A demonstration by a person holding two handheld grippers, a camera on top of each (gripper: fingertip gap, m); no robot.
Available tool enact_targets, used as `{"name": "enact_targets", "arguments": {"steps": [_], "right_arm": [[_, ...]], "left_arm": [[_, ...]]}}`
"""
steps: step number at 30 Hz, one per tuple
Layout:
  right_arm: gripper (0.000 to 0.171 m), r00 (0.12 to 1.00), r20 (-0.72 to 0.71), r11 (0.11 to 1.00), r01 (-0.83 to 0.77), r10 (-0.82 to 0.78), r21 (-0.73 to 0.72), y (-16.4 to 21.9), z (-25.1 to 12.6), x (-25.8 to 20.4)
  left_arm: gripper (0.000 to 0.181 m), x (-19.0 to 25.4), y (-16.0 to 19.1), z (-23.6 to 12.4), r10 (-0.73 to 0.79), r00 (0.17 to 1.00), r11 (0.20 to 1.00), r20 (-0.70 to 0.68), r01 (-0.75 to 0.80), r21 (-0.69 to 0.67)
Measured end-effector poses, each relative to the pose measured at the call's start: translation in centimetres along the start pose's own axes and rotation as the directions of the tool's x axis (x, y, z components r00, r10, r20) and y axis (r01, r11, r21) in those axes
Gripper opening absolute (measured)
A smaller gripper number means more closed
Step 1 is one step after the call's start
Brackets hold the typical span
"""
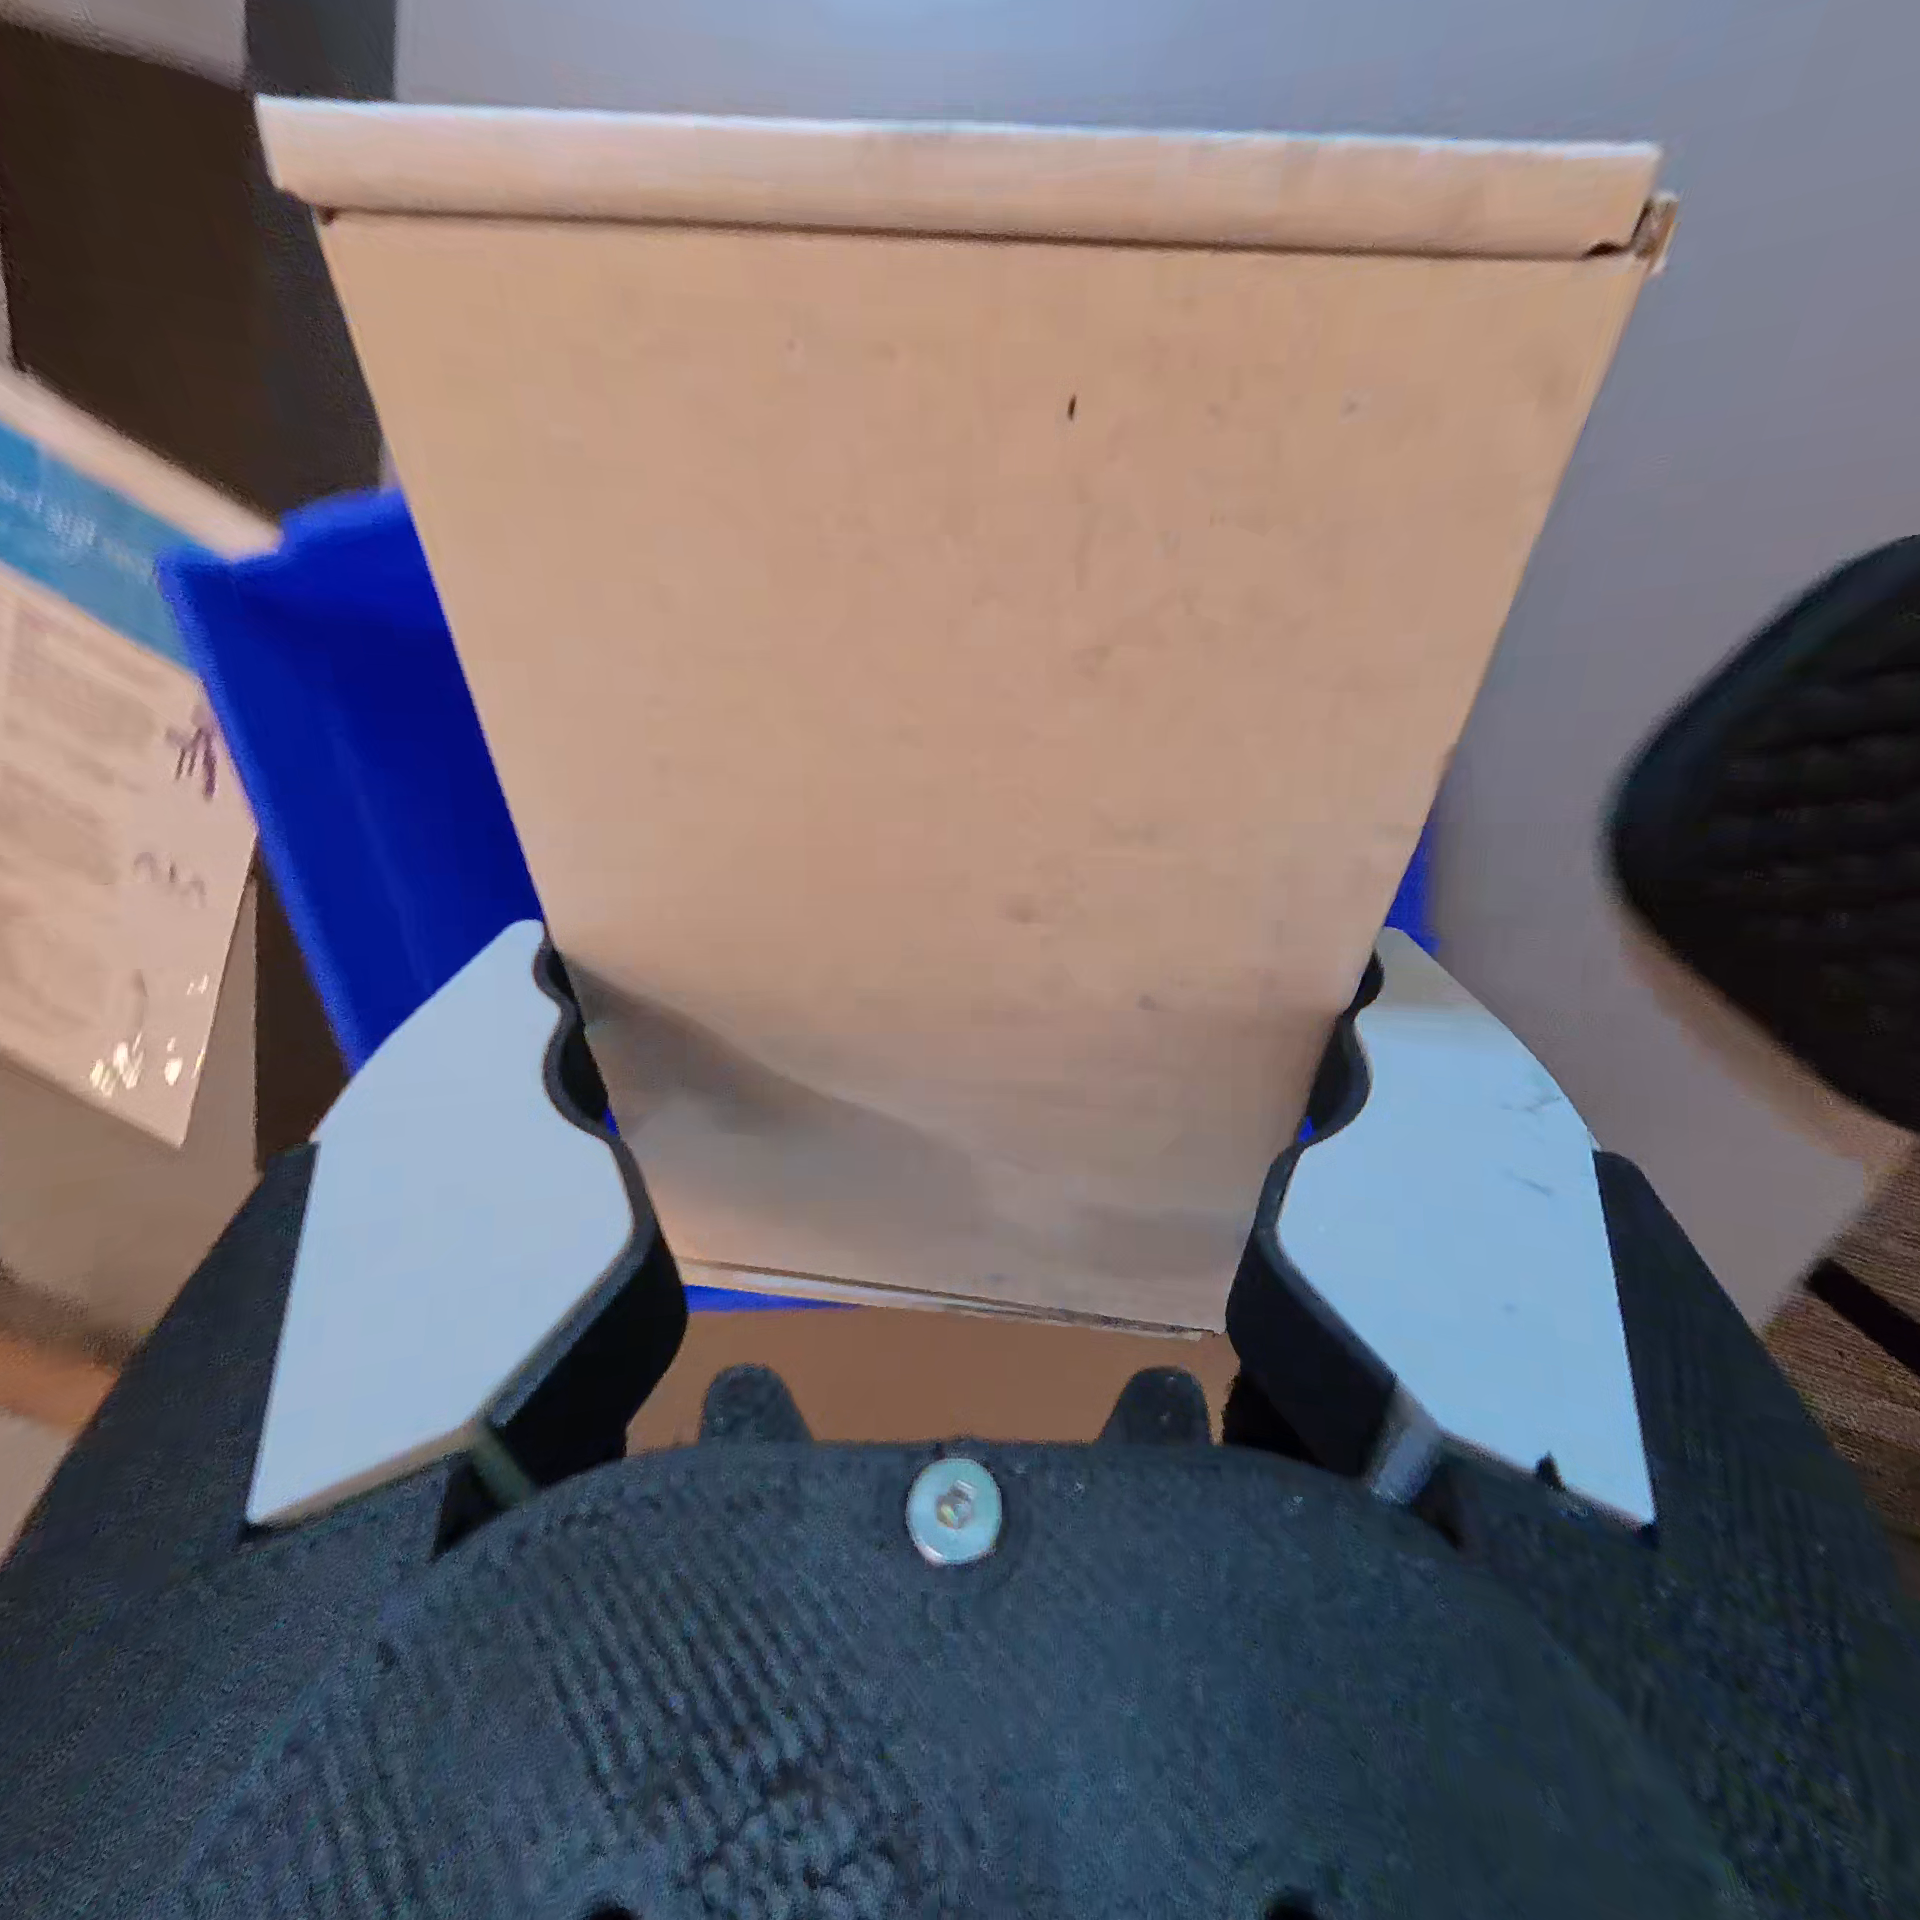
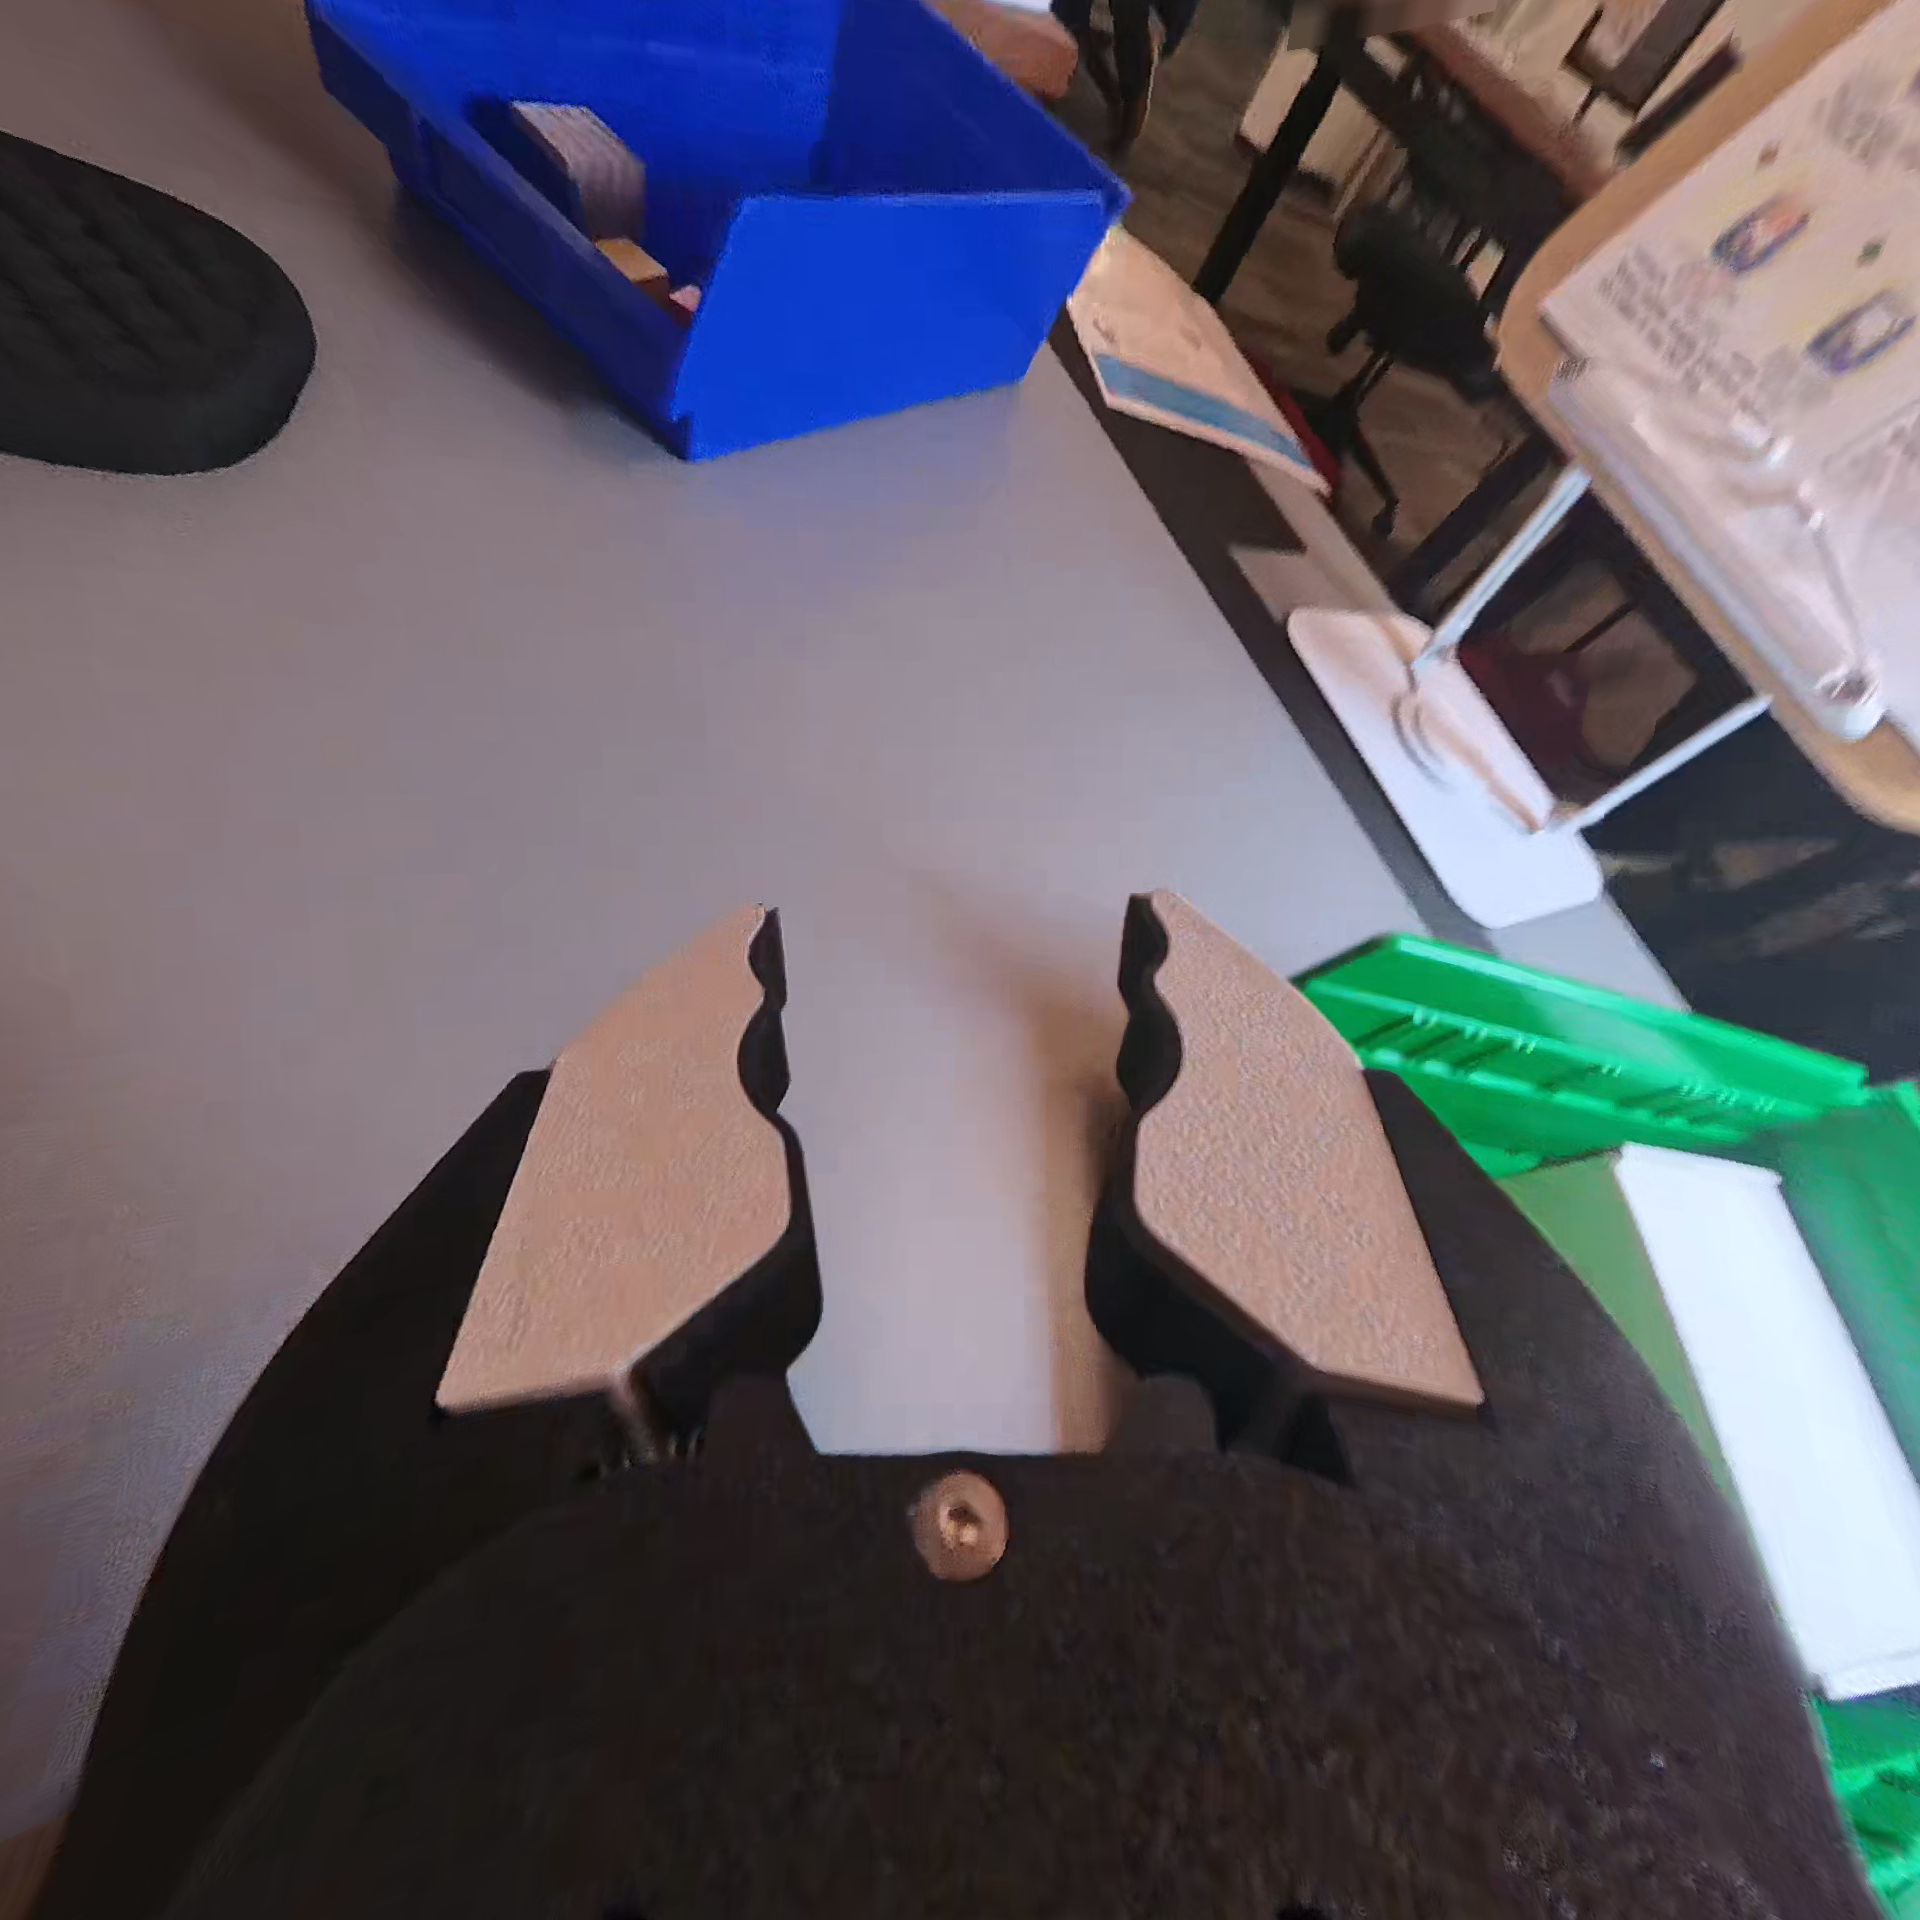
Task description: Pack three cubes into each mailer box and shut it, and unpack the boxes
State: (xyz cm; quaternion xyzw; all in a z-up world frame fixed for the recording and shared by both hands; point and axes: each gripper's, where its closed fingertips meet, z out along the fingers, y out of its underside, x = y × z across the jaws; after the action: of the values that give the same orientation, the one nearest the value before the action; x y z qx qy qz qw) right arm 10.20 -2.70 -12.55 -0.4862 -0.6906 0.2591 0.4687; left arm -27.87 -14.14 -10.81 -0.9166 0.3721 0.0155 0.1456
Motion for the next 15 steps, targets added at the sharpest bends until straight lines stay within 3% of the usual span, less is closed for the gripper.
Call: {"name": "enact_targets", "arguments": {"steps": [1, 4, 8, 15], "right_arm": [[0.063, 0.998, -0.018, 0.998, 0.059, -0.058, 0.021, -0.8, 0.3, -0.1], [0.065, 0.970, -0.060, 0.967, 0.241, -0.236, 0.086, -3.7, 1.3, -1.3], [0.069, 0.890, -0.098, 0.878, 0.455, -0.445, 0.149, -7.2, 2.5, -3.9], [0.084, 0.786, -0.090, 0.746, 0.611, -0.611, 0.267, -10.0, 3.7, -9.7]], "left_arm": [[0.134, 1.6, -1.4, -0.7, 0.023, 0.999, 0.999, -0.037, -0.022, 0.030], [0.135, 6.6, -5.1, -1.5, 0.122, 0.982, 0.991, -0.146, -0.112, 0.075], [0.134, 13.7, -9.3, 0.0, 0.256, 0.908, 0.967, -0.332, -0.238, 0.095], [0.132, 22.6, -14.7, 4.5, 0.343, 0.707, 0.932, -0.618, -0.340, 0.129]]}}
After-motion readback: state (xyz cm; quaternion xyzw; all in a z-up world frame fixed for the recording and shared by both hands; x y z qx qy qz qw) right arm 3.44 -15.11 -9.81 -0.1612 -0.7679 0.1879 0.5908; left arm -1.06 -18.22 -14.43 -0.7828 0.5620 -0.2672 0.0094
